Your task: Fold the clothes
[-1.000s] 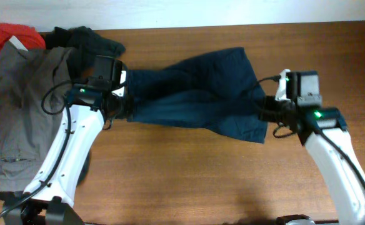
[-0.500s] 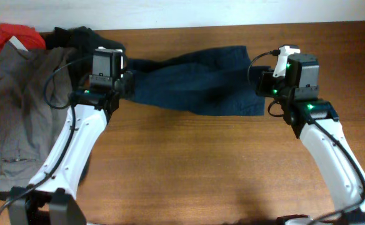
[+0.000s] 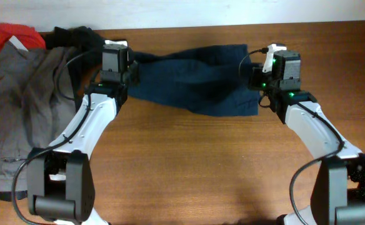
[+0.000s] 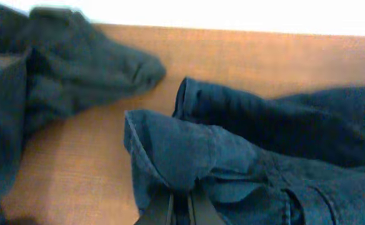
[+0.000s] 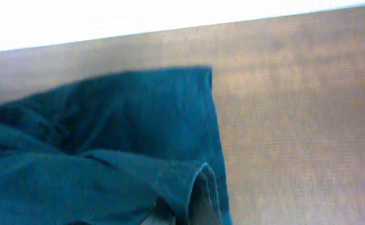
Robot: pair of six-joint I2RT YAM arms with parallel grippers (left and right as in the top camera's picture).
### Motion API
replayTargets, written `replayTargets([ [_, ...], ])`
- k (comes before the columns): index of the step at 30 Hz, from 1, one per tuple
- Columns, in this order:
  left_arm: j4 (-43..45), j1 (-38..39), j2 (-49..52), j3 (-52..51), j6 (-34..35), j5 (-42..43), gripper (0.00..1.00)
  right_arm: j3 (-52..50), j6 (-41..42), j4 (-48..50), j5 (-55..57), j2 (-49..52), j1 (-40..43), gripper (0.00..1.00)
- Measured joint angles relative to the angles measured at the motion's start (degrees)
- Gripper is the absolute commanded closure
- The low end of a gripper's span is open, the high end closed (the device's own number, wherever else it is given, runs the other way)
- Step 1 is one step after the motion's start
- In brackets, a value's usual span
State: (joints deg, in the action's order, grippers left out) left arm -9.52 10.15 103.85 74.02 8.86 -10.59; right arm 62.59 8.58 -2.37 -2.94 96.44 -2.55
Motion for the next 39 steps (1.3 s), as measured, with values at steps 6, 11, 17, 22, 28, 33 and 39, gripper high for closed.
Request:
replayTargets([
  [6, 12.46, -0.04, 1.97, 0.00, 0.17, -0.42, 0.23, -0.02, -0.66, 12.66, 0.15, 4.07, 0.02, 0.68],
  [11, 25.44, -0.15, 7.02, 0.11, 0.24, -1.70, 0.01, 0.26, -0.90, 29.03, 0.52, 10.51, 0.17, 0.01],
  [17, 28.33, -0.22, 11.56, 0.11, -0.92, -3.02, 0.01, 0.31, -1.20, 31.17, 2.32, 13.25, 0.22, 0.01],
  [22, 18.95, -0.22, 11.56, 1.95, -2.40, -3.13, 0.01, 0.37, -1.20, 27.67, 1.57, 13.22, 0.22, 0.01],
  [28, 4.98, -0.22, 11.56, 5.75, -3.76, -0.24, 0.01, 0.96, -1.18, 14.62, -3.34, 13.00, 0.28, 0.02],
  [33, -1.60, -0.22, 11.56, 6.25, -5.20, 2.12, 0.01, 1.29, -1.11, 5.09, -6.69, 13.00, 0.28, 0.01],
  [39, -5.03, -0.22, 12.22, 6.27, -6.29, 3.10, 0.01, 1.49, -1.11, 0.57, -7.80, 13.00, 0.28, 0.01],
])
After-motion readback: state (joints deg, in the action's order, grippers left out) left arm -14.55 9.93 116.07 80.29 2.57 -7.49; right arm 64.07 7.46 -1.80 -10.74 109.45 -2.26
